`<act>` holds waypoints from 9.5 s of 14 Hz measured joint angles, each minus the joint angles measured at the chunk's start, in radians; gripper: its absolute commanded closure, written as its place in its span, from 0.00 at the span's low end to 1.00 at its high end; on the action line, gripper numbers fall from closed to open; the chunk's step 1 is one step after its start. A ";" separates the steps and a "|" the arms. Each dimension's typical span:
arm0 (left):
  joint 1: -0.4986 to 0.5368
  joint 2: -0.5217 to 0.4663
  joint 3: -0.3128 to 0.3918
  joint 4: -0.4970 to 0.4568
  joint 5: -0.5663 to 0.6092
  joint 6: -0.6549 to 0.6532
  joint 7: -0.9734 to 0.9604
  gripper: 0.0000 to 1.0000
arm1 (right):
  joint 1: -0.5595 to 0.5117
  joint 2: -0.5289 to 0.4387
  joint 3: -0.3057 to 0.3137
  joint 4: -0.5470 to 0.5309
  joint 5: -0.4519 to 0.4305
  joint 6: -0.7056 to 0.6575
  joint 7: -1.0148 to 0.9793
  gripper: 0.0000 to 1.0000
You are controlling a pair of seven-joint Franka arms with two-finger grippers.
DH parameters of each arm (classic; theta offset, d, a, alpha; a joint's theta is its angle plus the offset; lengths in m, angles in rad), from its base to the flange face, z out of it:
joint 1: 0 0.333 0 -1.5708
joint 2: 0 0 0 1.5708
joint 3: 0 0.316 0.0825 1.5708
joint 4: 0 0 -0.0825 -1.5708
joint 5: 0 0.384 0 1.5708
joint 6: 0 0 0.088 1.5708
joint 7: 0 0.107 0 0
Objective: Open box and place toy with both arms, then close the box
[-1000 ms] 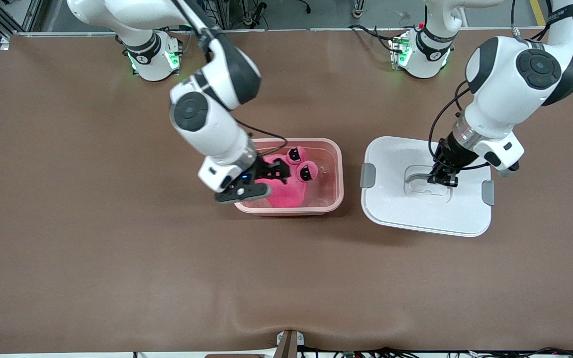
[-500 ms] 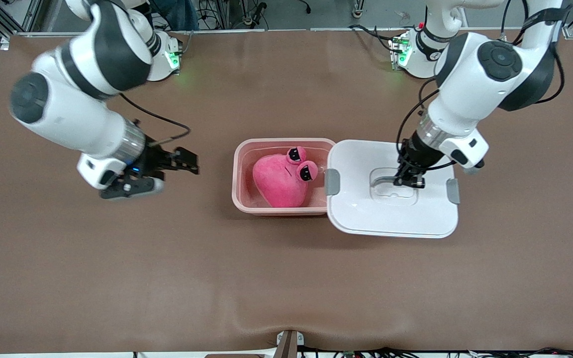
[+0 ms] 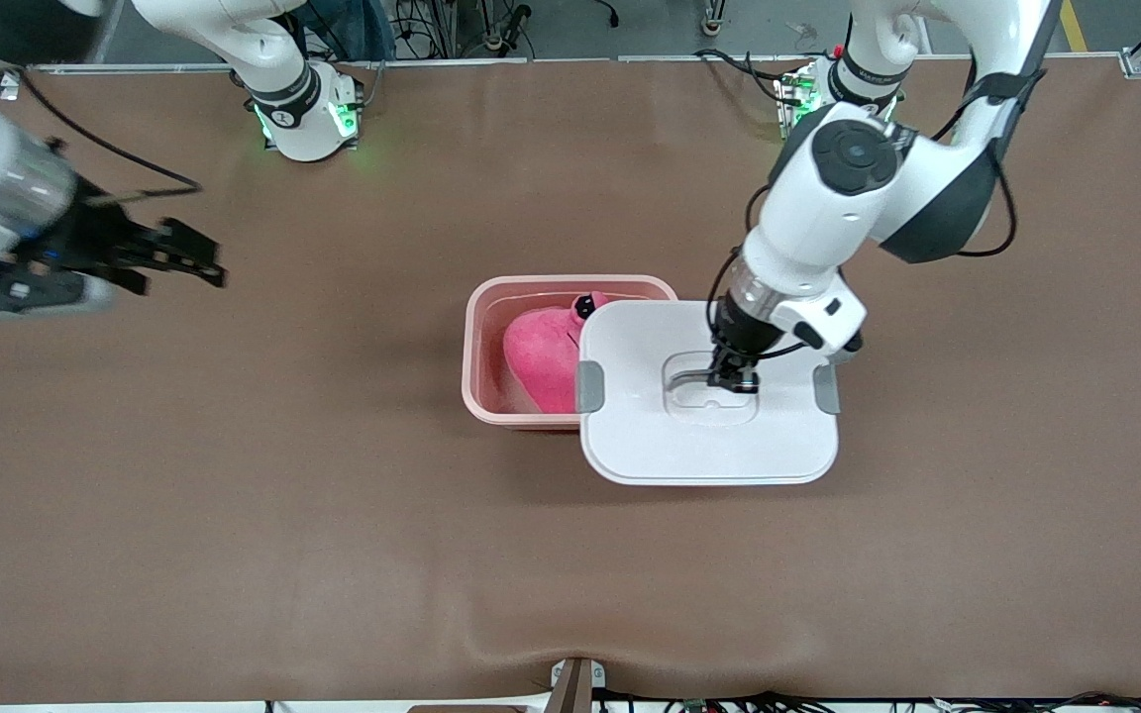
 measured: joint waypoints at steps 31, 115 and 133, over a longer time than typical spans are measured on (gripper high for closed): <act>-0.316 0.199 0.031 0.130 0.261 -0.006 -0.439 1.00 | -0.173 -0.058 0.075 0.068 -0.146 -0.141 -0.049 0.00; 0.209 -0.053 0.007 0.169 -0.061 -0.409 1.068 0.00 | -0.135 -0.053 0.076 0.066 -0.146 -0.118 -0.048 0.00; 0.348 -0.375 0.240 0.185 -0.136 -0.836 1.844 0.00 | -0.134 -0.052 0.076 0.066 -0.146 -0.118 -0.048 0.00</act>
